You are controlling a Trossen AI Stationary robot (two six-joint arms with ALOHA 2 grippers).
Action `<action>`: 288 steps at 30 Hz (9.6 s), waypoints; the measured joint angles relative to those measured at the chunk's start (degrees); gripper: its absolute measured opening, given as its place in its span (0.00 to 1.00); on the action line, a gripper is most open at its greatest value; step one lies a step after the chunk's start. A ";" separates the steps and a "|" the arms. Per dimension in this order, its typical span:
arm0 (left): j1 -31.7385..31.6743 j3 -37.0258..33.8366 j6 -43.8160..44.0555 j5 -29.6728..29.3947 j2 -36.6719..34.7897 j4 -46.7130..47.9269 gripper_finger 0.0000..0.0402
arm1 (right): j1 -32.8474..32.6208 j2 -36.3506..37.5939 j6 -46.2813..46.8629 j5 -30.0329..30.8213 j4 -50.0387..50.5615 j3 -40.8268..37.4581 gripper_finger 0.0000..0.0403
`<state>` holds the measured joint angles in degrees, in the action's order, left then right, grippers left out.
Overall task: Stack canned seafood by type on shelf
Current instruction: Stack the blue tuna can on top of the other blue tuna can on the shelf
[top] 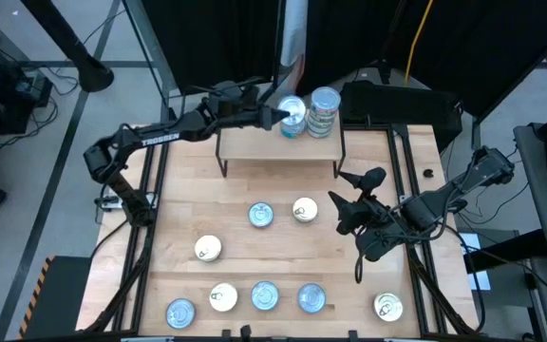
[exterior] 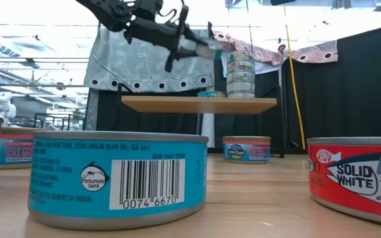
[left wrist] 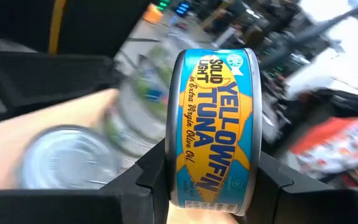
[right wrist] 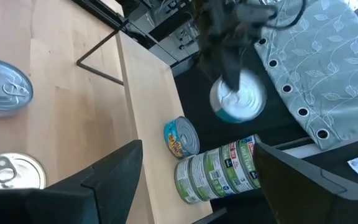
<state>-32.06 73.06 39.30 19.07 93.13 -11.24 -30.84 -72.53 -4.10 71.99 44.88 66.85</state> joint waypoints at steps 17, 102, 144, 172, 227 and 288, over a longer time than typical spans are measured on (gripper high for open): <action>-2.63 0.02 7.29 0.05 -3.68 1.40 0.39 | 19.67 -0.74 -69.26 -20.68 -27.03 0.07 0.74; -1.52 0.00 17.80 23.23 -6.06 -8.20 0.33 | 26.99 -21.55 -111.71 -11.90 -86.28 0.04 0.85; -4.33 0.02 4.14 10.49 -11.97 -7.85 0.72 | 26.26 -21.58 -119.66 -12.98 -90.99 0.00 0.31; 36.69 -2.89 -28.61 -37.40 -31.33 30.53 0.72 | 41.63 -21.57 -62.83 -21.43 -58.66 0.00 0.33; 49.47 -7.22 -24.62 -55.50 -31.00 30.18 0.72 | 45.80 -27.76 -58.21 -18.16 -53.52 4.12 0.40; 49.47 -7.20 -23.13 -47.54 -31.00 31.17 0.72 | 47.86 -27.08 -26.91 -39.34 -8.79 20.64 0.68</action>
<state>17.41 65.87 16.17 -28.47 62.13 19.93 17.02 -99.61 -31.00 32.65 36.10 87.49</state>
